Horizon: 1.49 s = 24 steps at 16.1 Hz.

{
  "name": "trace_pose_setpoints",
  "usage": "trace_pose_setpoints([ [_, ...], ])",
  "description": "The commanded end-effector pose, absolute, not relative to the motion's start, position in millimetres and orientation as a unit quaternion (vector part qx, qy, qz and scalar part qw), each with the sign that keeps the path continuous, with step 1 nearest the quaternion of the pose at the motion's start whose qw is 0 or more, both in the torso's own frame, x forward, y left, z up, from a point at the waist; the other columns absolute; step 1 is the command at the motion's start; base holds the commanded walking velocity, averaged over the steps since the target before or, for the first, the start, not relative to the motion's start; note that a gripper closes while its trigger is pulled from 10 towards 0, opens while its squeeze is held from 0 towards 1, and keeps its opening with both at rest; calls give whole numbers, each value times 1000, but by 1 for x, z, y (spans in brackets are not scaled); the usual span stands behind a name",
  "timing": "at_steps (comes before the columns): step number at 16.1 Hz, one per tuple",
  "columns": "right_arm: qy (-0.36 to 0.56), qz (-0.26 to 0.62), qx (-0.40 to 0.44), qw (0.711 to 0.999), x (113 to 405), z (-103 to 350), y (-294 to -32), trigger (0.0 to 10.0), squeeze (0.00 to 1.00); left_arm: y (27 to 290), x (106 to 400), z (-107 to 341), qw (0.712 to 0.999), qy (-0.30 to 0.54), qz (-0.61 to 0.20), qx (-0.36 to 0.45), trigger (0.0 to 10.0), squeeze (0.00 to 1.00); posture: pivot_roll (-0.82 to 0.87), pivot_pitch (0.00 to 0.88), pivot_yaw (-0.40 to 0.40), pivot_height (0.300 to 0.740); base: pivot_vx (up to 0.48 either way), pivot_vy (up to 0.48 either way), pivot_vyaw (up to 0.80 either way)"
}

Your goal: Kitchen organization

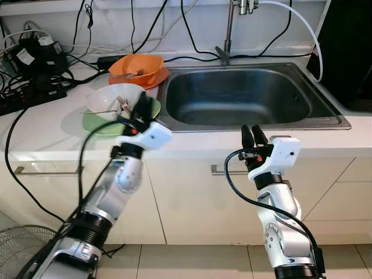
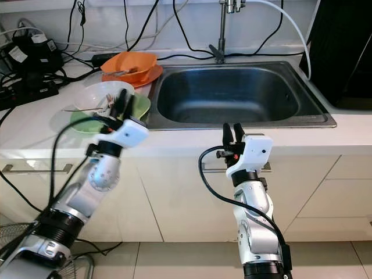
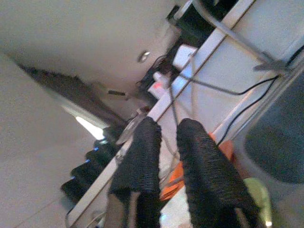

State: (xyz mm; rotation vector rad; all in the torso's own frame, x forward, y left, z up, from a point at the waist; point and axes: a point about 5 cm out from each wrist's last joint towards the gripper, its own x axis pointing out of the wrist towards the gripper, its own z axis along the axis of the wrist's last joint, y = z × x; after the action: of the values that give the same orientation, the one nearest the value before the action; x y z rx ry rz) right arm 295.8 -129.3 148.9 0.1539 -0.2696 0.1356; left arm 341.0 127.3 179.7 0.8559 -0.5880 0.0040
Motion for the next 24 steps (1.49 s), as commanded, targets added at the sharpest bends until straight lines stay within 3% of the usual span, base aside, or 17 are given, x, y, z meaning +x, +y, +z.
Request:
trace_pose_setpoints([
  [1, -136, 75, 82, 984, 297, 150, -125, 10000, 0, 122, 337, 180, 866, -286, -23, 409, 10000, 1000, 3, 0, 68, 740, 0, 0, 0],
  [15, -134, 77, 87, 984, 298, 149, -123, 10000, 0, 148, 325, 170, 857, -241, -15, 456, 10000, 1000, 19, 0, 69, 740, 0, 0, 0],
  [16, -134, 78, 87, 984, 298, 149, -123, 10000, 0, 151, 327, 166, 854, -221, -11, 470, 10000, 412, 20, 0, 68, 740, 0, 0, 0],
  [17, -134, 78, 87, 984, 298, 149, -123, 10000, 0, 153, 328, 163, 859, -208, -7, 468, 10000, 0, 19, 0, 68, 740, 0, 0, 0],
  [24, -133, 79, 87, 984, 298, 149, -123, 10000, 0, 165, 332, 161, 851, -168, 23, 497, 10000, 0, 17, 0, 65, 740, 0, 0, 0],
])
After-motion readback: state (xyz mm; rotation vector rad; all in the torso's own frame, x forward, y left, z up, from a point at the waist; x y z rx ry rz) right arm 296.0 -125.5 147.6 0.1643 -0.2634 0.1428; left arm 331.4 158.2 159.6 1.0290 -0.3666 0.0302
